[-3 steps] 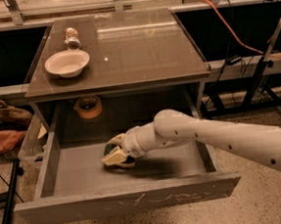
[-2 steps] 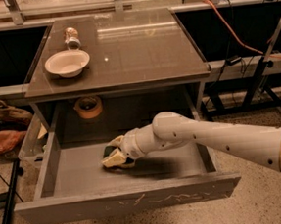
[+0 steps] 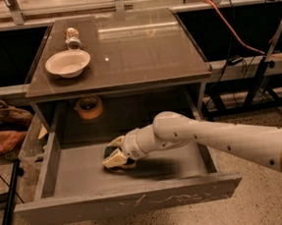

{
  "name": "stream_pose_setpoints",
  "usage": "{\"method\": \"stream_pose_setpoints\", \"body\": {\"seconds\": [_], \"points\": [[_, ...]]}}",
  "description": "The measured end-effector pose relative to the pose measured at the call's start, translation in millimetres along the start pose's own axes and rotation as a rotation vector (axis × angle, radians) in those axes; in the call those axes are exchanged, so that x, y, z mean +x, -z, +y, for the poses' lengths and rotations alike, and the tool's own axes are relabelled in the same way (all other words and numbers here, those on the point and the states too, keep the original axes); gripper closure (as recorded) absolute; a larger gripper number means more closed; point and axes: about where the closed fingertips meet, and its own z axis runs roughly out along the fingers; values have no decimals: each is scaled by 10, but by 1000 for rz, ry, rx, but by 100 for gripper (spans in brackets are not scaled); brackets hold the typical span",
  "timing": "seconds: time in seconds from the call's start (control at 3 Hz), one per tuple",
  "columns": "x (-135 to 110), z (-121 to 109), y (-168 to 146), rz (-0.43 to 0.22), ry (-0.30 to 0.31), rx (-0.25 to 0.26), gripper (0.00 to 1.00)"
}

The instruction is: Place sponge into top drawer

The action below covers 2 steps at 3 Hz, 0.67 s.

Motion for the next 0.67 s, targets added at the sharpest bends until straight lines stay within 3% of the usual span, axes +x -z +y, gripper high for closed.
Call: {"method": "stream_pose_setpoints", "body": {"seconds": [0.67], "points": [[0, 0, 0, 0, 0, 0, 11]]}}
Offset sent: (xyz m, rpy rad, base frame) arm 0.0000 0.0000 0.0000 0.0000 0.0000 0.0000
